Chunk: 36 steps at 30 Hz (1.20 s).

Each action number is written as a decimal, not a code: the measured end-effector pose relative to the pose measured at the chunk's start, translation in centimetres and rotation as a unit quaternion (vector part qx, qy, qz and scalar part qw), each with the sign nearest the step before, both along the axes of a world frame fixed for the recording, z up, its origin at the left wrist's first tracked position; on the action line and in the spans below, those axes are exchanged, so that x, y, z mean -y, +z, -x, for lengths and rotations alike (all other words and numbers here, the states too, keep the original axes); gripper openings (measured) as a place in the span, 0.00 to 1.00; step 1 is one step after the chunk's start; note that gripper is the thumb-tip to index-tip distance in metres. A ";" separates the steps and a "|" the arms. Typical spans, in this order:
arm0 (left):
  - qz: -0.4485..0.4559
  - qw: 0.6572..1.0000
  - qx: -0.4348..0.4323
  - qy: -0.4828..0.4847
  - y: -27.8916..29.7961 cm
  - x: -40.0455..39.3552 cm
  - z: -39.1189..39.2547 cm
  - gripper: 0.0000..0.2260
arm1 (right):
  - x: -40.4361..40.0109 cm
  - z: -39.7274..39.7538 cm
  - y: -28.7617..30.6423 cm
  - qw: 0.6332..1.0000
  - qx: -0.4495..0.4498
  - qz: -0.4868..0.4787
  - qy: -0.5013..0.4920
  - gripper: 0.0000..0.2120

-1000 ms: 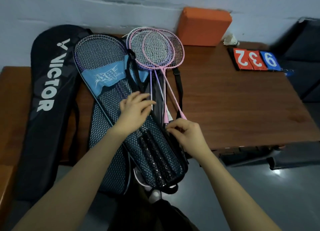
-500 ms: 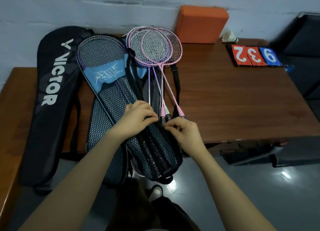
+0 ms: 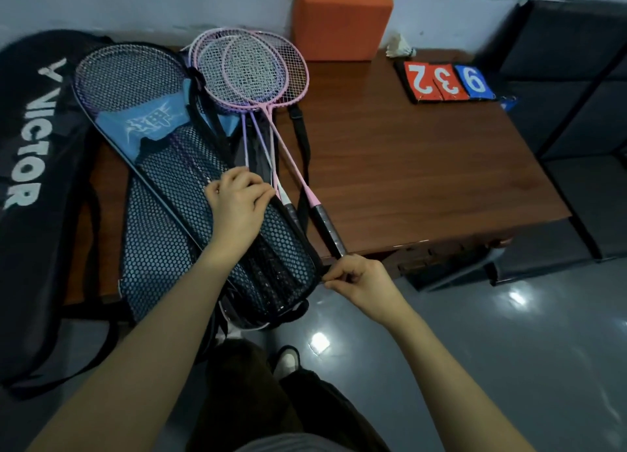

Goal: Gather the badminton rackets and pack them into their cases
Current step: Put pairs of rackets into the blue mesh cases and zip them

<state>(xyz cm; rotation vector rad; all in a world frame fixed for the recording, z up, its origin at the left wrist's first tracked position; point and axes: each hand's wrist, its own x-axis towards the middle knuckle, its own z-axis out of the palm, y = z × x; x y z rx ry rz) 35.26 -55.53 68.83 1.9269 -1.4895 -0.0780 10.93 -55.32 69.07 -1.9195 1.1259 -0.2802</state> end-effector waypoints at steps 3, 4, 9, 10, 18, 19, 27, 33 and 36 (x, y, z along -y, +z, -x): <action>-0.004 1.000 -0.008 -0.007 -0.2 -0.3 -0.2 0.07 | -0.2 -0.2 -0.1 1.000 0.015 0.012 -0.003 0.06; -0.009 1.000 -0.013 -0.009 -0.3 -0.5 -0.2 0.06 | -0.1 -0.6 0.1 0.999 0.032 0.019 -0.011 0.05; -0.042 0.998 -0.053 -0.010 0.0 -1.6 -0.5 0.15 | 0.7 -3.6 0.9 0.995 0.067 0.058 -0.049 0.13; -0.051 0.995 -0.081 0.012 0.2 -2.0 -0.6 0.18 | 1.0 -4.4 0.9 0.995 0.065 0.065 -0.050 0.17; -0.177 0.955 -0.126 0.201 -2.1 -6.6 -2.0 0.27 | 3.6 -11.0 1.2 0.995 0.018 0.101 -0.008 0.26; -0.179 0.954 -0.130 0.204 -2.2 -6.7 -2.3 0.28 | 3.8 -11.6 1.1 0.994 0.014 0.105 0.003 0.25; -0.121 0.919 -0.276 0.253 -1.6 -5.5 -3.3 0.26 | 3.9 -14.1 1.0 0.991 0.073 0.105 0.039 0.25; 0.049 0.936 -0.261 0.231 0.6 -6.7 -3.4 0.20 | 2.6 -15.5 3.0 0.987 0.141 0.077 0.018 0.20; 0.076 0.944 -0.237 0.218 1.3 -7.9 -4.0 0.19 | 2.1 -16.5 3.2 0.986 0.139 0.086 0.038 0.20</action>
